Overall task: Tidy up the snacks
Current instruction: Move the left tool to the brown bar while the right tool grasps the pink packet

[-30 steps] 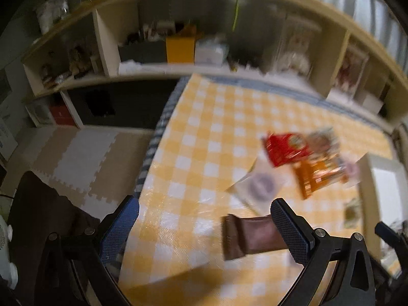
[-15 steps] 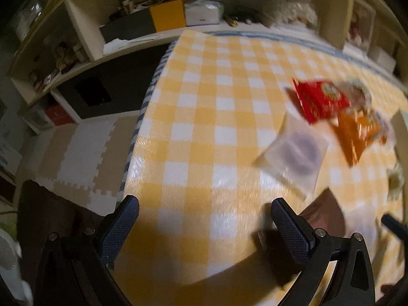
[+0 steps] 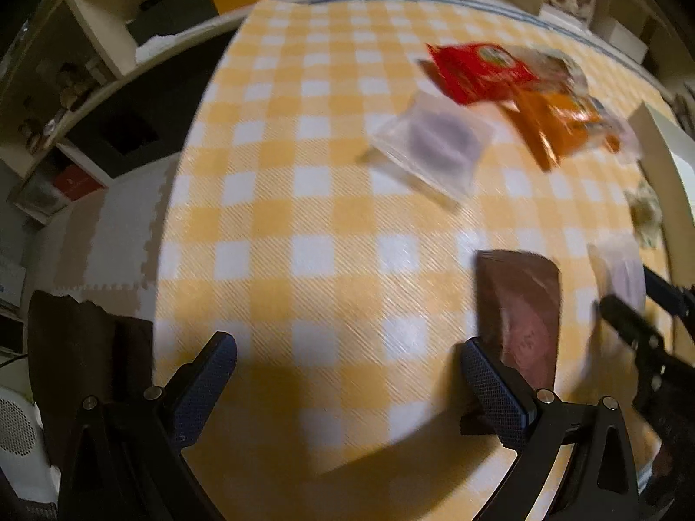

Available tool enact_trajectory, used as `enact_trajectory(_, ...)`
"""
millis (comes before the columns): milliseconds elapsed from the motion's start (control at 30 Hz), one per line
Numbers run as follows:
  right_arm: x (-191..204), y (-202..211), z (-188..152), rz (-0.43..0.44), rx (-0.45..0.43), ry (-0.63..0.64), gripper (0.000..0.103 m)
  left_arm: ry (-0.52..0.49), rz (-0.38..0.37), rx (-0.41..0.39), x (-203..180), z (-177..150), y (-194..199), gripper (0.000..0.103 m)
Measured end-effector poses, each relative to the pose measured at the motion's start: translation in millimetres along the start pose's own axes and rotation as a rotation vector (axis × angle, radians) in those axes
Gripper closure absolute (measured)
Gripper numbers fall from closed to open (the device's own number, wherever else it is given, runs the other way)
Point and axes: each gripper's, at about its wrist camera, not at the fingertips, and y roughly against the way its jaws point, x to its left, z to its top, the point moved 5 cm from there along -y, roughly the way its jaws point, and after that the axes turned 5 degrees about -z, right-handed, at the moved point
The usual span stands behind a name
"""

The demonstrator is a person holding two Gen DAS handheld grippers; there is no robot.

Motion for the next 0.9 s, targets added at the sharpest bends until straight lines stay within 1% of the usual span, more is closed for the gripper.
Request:
enact_trajectory(100, -12, 6, -3, 0.005, 0.016, -0.034, 0.05, 0.029, -0.03, 0.024, -6, -6, 6, 0.0)
enact_trajectory(267, -28, 25, -3, 0.018, -0.005, -0.066, 0.05, 0.155, -0.188, -0.016, -7, -12, 34, 0.0)
enact_trajectory(333, -33, 35, 0, 0.024, -0.02, -0.078, 0.05, 0.177, -0.23, -0.031, -12, -13, 43, 0.009)
enact_trajectory(367, -35, 38, 0, 0.023, -0.028, -0.082, 0.05, 0.183, -0.244, -0.033, -14, -13, 45, 0.012)
enact_trajectory(433, -37, 47, 2, 0.028, -0.042, -0.084, 0.051, 0.208, -0.288, -0.028, -21, -16, 46, 0.022)
enact_trajectory(500, -38, 53, 4, 0.032, -0.053, -0.081, 0.051, 0.234, -0.337, -0.007, -29, -20, 42, 0.028)
enact_trajectory(533, -39, 57, 5, 0.032, -0.061, -0.079, 0.051, 0.239, -0.346, -0.001, -32, -22, 41, 0.03)
enact_trajectory(600, -39, 62, 7, 0.034, -0.07, -0.074, 0.051, 0.246, -0.342, 0.007, -38, -24, 37, 0.03)
enact_trajectory(800, -40, 75, 12, 0.046, -0.095, -0.071, 0.051, 0.262, -0.281, -0.019, -48, -24, 30, 0.031)
enact_trajectory(867, -39, 78, 13, 0.045, -0.102, -0.067, 0.051, 0.252, -0.267, -0.015, -57, -25, 25, 0.033)
enact_trajectory(900, -39, 78, 14, 0.045, -0.104, -0.066, 0.051, 0.242, -0.259, -0.011, -61, -24, 22, 0.038)
